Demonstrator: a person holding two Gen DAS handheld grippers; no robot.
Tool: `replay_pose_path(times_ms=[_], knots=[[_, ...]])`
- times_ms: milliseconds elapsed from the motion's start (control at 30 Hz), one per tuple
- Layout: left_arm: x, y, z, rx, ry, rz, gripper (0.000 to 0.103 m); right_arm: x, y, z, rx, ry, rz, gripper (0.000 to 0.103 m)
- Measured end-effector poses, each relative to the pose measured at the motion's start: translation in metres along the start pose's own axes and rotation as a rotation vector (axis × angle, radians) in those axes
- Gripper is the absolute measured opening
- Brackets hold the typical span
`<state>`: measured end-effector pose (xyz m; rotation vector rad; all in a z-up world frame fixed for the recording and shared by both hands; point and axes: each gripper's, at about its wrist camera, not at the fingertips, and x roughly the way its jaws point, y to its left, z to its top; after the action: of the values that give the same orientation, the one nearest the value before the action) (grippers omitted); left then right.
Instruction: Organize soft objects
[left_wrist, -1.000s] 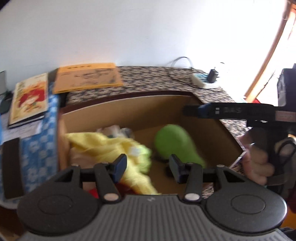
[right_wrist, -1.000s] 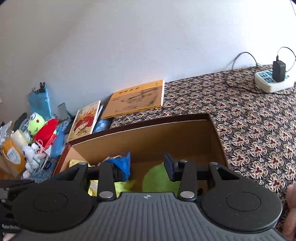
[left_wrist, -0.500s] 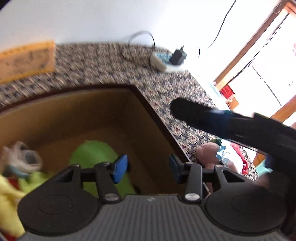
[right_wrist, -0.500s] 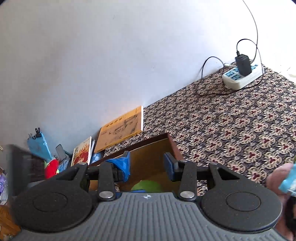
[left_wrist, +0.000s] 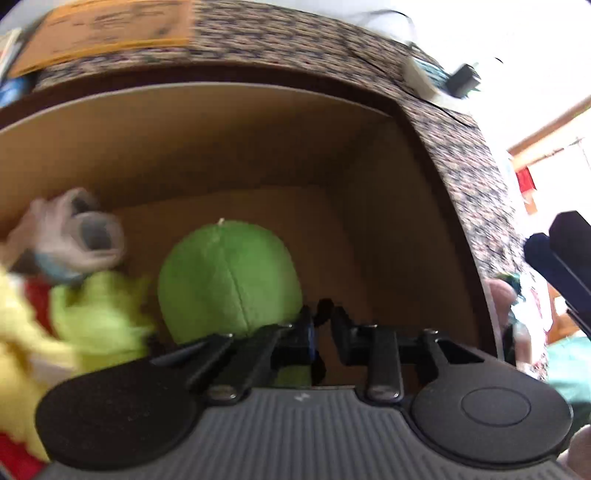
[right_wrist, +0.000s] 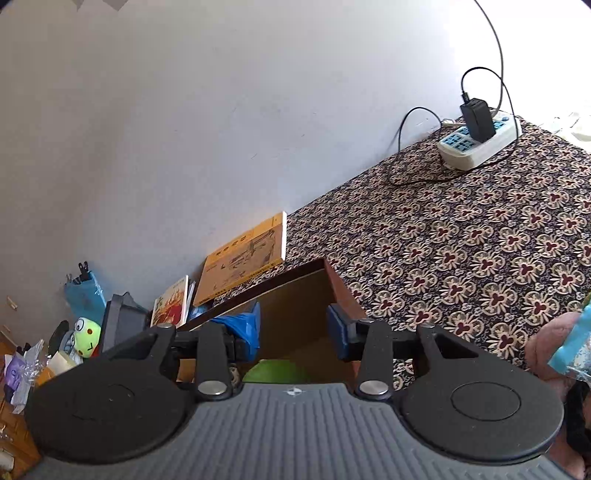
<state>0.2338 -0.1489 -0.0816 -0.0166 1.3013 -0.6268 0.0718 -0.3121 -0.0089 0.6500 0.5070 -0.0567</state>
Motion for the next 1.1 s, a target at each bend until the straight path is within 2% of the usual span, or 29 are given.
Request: replay_pose_path(times_ms=[67, 233, 400, 567, 633, 667, 900, 1100], knots=[[-0.009, 0.006, -0.006, 0.006, -0.025, 0.048, 0.037, 0.003, 0.005, -0.001, -0.012, 0.012, 0.010, 0.025], [-0.019, 0.024, -0.017, 0.000, -0.053, 0.107, 0.037, 0.010, 0.021, -0.007, -0.062, 0.050, 0.038, 0.024], [-0.020, 0.035, -0.018, -0.024, -0.078, 0.064, 0.037, 0.012, 0.032, -0.013, -0.082, 0.081, 0.062, 0.024], [-0.030, 0.020, -0.023, 0.021, -0.138, 0.058, 0.046, 0.004, 0.041, -0.016, -0.127, 0.083, 0.044, 0.024], [-0.036, 0.017, -0.028, 0.033, -0.152, 0.052, 0.055, 0.000, 0.040, -0.018, -0.131, 0.083, 0.037, 0.025], [-0.040, 0.015, -0.031, 0.037, -0.160, 0.055, 0.057, -0.002, 0.040, -0.019, -0.131, 0.085, 0.032, 0.025], [-0.066, -0.009, -0.044, 0.094, -0.246, 0.198, 0.061, -0.019, 0.027, -0.026, -0.115, 0.080, 0.017, 0.025], [-0.088, -0.031, -0.058, 0.105, -0.315, 0.302, 0.063, -0.026, 0.016, -0.024, -0.126, 0.087, 0.043, 0.025]])
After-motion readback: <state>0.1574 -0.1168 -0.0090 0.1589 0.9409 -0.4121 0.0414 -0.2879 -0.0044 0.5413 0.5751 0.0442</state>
